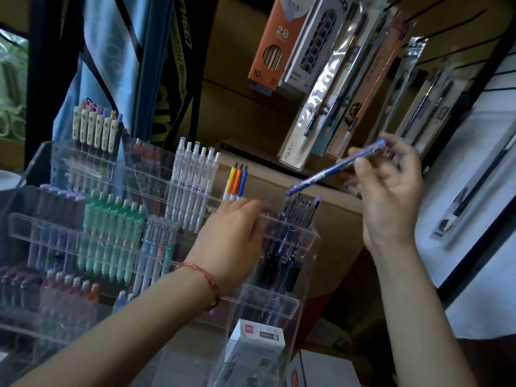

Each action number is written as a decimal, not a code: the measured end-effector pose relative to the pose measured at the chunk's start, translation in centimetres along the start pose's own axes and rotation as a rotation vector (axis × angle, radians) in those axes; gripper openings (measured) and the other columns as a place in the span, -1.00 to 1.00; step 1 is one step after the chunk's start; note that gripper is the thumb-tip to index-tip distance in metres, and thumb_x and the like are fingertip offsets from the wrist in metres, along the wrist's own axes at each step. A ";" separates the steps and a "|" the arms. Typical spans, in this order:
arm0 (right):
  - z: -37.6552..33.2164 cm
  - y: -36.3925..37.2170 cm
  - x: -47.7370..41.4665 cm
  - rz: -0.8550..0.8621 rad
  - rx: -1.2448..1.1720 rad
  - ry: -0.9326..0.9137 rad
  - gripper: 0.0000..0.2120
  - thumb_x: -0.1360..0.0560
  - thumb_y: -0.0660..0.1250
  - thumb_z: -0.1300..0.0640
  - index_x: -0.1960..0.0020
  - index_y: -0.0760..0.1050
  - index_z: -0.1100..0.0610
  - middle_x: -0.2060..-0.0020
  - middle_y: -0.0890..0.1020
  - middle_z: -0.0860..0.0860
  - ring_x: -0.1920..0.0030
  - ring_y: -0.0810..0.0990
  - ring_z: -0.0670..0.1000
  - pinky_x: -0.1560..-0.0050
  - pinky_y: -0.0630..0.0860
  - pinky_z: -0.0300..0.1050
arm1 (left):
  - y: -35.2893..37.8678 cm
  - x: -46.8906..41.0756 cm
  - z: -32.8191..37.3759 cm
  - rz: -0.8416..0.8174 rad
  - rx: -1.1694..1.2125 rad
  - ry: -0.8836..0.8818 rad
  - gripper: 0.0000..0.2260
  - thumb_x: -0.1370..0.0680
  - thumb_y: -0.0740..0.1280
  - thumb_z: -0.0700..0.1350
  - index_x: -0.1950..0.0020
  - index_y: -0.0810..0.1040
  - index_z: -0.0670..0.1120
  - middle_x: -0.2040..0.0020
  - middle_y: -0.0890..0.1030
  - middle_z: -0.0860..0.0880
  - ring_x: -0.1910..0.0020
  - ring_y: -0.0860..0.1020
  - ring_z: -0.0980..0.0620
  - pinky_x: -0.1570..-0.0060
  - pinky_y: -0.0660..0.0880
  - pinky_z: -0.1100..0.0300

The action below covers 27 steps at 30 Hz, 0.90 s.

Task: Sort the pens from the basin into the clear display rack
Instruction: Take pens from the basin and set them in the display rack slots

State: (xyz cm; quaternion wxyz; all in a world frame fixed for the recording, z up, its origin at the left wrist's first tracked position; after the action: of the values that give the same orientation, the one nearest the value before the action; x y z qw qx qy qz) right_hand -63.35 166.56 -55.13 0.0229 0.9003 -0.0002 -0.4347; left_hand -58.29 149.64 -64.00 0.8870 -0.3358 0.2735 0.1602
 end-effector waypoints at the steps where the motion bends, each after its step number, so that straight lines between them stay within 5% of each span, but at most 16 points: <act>1: -0.3 0.8 -1.0 -0.013 0.057 -0.076 -0.64 -0.49 0.27 0.39 -0.12 0.38 -0.03 0.01 0.60 0.01 -0.07 0.63 0.02 -0.05 0.58 -0.10 | -0.2 -0.7 0.2 0.017 -0.088 0.033 -0.65 -0.59 0.11 -0.18 -0.38 0.33 -0.01 -0.36 0.38 0.04 -0.35 0.29 0.09 -0.37 0.26 0.17; 5: 1.8 4.5 -3.2 -0.210 0.342 -0.065 -0.63 -0.48 0.28 0.41 -0.11 0.40 -0.01 -0.03 0.59 0.10 0.03 0.62 -0.11 0.03 0.58 -0.26 | 0.8 -2.9 -0.2 -0.071 -0.276 0.051 -0.48 -0.58 0.08 -0.22 -0.51 0.01 -0.01 -0.53 0.01 0.04 -0.51 -0.10 0.08 -0.49 -0.08 0.05; 8: 4.5 5.5 -2.6 -0.403 0.428 0.099 -0.70 -0.50 0.28 0.36 -0.05 0.45 -0.03 0.06 0.63 0.06 0.05 0.64 -0.07 -0.02 0.60 -0.12 | 1.9 -3.3 -0.8 -0.146 -0.333 0.026 -0.45 -0.59 0.06 -0.20 -0.51 -0.12 -0.01 -0.54 -0.12 0.03 -0.50 -0.22 0.06 -0.48 -0.17 0.05; 17: 5.6 5.6 -1.7 -0.517 0.493 0.194 -0.80 -0.51 0.30 0.30 0.06 0.46 -0.01 0.19 0.67 0.09 0.16 0.68 0.04 0.01 0.61 0.04 | 2.7 -3.4 -1.6 -0.184 -0.455 0.035 -0.41 -0.58 0.09 -0.20 -0.51 -0.17 0.00 -0.53 -0.20 0.03 -0.48 -0.29 0.04 -0.47 -0.21 -0.09; 22: 6.3 6.5 -0.7 -0.716 0.812 0.169 -0.85 -0.46 0.38 0.24 0.04 0.49 0.04 0.12 0.61 0.06 0.08 0.59 0.00 -0.04 0.54 0.01 | 2.7 -3.5 -1.6 -0.185 -0.458 0.032 -0.39 -0.58 0.11 -0.18 -0.51 -0.17 0.01 -0.53 -0.19 0.03 -0.49 -0.28 0.03 -0.46 -0.21 -0.10; 27: 6.1 6.3 -0.1 -0.851 0.967 0.277 -0.43 -0.37 0.46 0.28 -0.29 0.38 -0.04 -0.17 0.51 0.01 -0.10 0.53 -0.01 -0.18 0.49 -0.10 | 2.0 -3.4 -1.2 -0.142 -0.364 0.056 -0.42 -0.58 0.11 -0.22 -0.52 -0.09 0.00 -0.54 -0.14 0.04 -0.50 -0.23 0.06 -0.48 -0.18 -0.04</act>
State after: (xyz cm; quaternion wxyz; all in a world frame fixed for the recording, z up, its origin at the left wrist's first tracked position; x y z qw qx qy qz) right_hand -68.06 159.98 -58.56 -0.5583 0.7782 0.1633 -0.2369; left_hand -62.41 149.93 -63.79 0.8129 -0.5133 0.2402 0.1345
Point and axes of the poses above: each hand's wrist, its own x-axis away from the middle knuckle, its own y-axis out of the palm, z = x × y, the point moved 6 cm from there along -x, towards the middle knuckle
